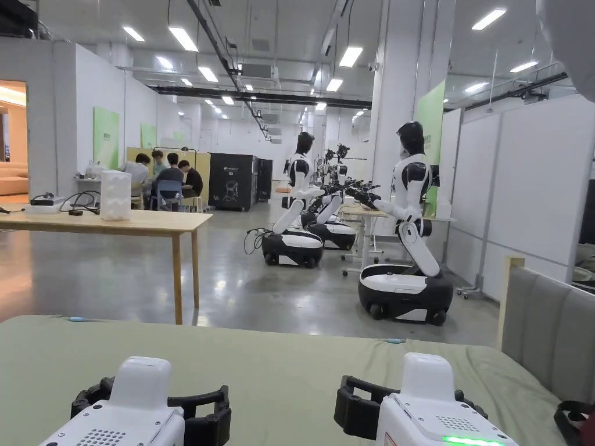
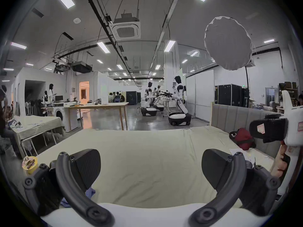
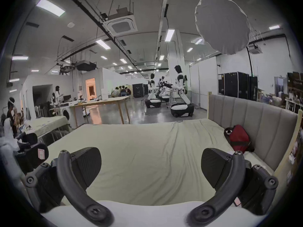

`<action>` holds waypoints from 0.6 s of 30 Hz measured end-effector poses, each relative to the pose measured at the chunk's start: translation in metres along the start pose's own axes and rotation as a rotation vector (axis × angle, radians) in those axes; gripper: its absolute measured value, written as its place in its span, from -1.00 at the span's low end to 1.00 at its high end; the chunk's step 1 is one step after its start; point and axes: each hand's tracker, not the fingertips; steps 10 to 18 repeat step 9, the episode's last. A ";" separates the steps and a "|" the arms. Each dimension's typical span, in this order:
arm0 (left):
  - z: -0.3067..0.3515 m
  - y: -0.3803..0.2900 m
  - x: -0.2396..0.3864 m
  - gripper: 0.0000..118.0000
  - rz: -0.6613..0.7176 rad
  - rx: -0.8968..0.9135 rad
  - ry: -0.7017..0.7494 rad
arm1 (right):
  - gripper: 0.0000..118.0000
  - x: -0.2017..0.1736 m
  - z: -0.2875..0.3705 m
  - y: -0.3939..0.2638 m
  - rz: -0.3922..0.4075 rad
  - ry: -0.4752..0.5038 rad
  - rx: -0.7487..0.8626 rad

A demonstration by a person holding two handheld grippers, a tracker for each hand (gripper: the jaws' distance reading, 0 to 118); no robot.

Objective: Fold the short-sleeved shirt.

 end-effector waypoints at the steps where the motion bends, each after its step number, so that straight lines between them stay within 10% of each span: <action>1: 0.000 0.000 0.000 1.00 0.001 0.001 0.001 | 1.00 0.003 -0.003 -0.002 -0.006 0.005 0.003; 18: 0.003 0.001 0.004 1.00 0.016 0.004 0.005 | 1.00 0.007 0.000 -0.005 0.004 -0.008 0.047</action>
